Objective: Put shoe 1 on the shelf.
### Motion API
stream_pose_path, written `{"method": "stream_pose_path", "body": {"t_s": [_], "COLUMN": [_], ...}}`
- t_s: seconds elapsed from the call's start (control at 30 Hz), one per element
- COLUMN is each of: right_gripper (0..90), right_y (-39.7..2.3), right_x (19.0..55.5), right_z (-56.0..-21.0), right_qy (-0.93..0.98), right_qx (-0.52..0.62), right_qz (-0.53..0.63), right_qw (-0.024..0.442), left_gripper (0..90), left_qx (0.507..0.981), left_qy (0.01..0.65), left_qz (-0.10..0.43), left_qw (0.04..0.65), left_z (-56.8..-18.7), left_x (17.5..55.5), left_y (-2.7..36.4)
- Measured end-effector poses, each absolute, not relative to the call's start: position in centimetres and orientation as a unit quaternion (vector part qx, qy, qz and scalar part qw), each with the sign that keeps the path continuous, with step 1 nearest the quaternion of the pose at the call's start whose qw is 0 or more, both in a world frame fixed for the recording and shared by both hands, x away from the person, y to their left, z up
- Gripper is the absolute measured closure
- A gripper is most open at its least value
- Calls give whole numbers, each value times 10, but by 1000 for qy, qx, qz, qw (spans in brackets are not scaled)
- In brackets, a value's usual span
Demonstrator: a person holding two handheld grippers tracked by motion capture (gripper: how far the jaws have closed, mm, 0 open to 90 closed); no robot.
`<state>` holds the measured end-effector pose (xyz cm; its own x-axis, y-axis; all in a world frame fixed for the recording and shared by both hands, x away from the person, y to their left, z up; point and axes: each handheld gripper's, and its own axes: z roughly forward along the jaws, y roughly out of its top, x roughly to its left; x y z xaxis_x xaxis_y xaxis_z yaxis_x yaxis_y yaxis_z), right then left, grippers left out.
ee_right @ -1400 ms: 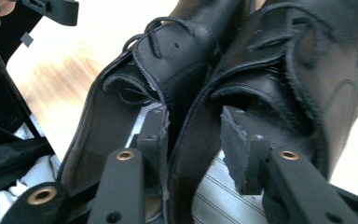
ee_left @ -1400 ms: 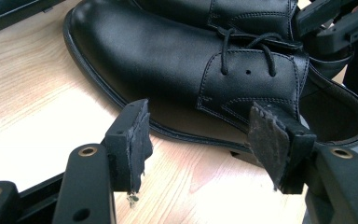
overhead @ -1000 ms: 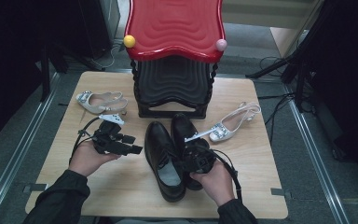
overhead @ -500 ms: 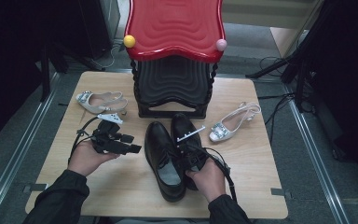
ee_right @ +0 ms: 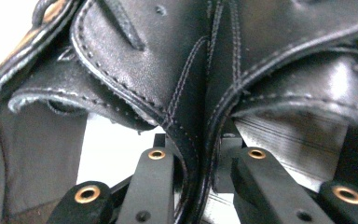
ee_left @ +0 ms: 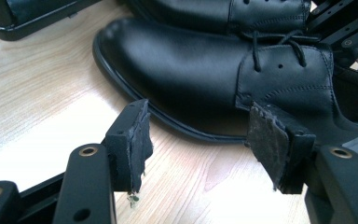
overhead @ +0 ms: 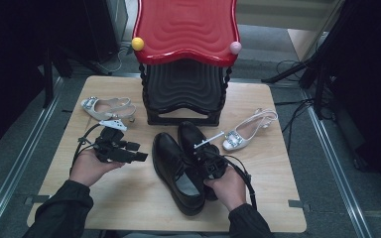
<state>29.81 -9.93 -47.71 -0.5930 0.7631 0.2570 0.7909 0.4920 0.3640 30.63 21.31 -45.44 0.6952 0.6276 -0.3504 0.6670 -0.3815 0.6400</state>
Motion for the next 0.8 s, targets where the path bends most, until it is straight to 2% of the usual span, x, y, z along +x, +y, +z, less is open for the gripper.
{"method": "stream_pose_path", "body": {"t_s": [0.17, 0.47, 0.8], "right_gripper": [826, 826, 824], "right_y": [-109, -124, -137], "right_x": [299, 300, 298], "right_z": [-472, -456, -421], "right_qy": [-862, -849, -837], "right_qx": [-445, -443, -437], "right_qz": [-238, -273, -315], "right_qw": [37, 90, 97], "left_gripper": [401, 405, 408], "left_qx": [832, 831, 830], "left_qy": [391, 396, 406], "left_qz": [-22, -18, -1], "left_qw": [394, 391, 383], "left_z": [-454, -456, -456], "left_x": [306, 304, 301], "left_y": [217, 223, 233]}}
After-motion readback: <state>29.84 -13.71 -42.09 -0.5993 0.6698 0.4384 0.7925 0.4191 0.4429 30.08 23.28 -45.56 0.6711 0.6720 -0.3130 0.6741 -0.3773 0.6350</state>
